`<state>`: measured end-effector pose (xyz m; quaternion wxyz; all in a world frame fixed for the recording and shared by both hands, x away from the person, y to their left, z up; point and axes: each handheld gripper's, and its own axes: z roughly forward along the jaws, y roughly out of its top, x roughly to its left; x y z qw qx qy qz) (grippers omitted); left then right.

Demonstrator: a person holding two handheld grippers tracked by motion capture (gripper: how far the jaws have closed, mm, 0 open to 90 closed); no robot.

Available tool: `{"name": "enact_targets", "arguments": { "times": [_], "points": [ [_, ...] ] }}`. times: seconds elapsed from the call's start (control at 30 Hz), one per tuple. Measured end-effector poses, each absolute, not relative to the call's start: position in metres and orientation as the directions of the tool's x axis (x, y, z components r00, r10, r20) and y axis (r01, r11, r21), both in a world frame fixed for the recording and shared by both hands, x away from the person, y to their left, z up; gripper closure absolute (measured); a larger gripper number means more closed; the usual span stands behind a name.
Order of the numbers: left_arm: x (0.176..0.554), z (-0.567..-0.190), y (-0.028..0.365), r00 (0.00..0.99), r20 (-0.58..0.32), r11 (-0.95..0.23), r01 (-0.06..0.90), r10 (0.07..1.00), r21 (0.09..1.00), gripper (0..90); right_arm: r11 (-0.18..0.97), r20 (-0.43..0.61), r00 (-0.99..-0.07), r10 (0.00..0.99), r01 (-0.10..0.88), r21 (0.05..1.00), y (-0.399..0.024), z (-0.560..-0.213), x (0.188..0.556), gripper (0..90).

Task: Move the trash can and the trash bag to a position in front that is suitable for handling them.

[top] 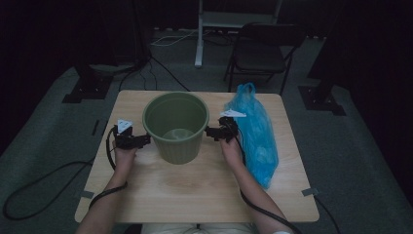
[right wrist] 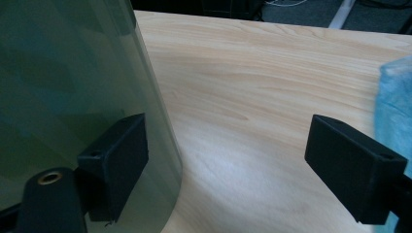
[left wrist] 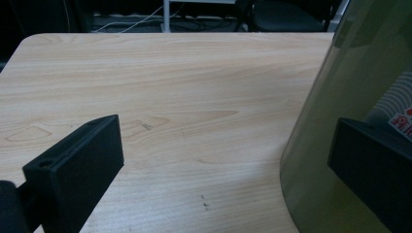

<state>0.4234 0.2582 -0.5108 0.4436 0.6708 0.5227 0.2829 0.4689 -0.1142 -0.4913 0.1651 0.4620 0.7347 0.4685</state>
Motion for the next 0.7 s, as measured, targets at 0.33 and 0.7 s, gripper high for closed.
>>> {"name": "enact_targets", "arguments": {
  "times": [0.33, 0.7],
  "points": [
    [0.398, -0.508, 0.247, 0.35, -0.049, -0.12, 0.444, 0.935, 0.888, 0.2, 0.17, 0.172, -0.542, 0.823, 0.523, 0.836, -0.13, -0.489, 0.433, 15.3],
    [0.373, -0.504, 0.225, 0.446, -0.015, -0.202, 0.435, 0.895, 0.877, 0.1, 0.173, 0.177, -0.539, 0.824, 0.536, 0.826, -0.155, -0.488, 0.398, 16.1]
  ]
}}
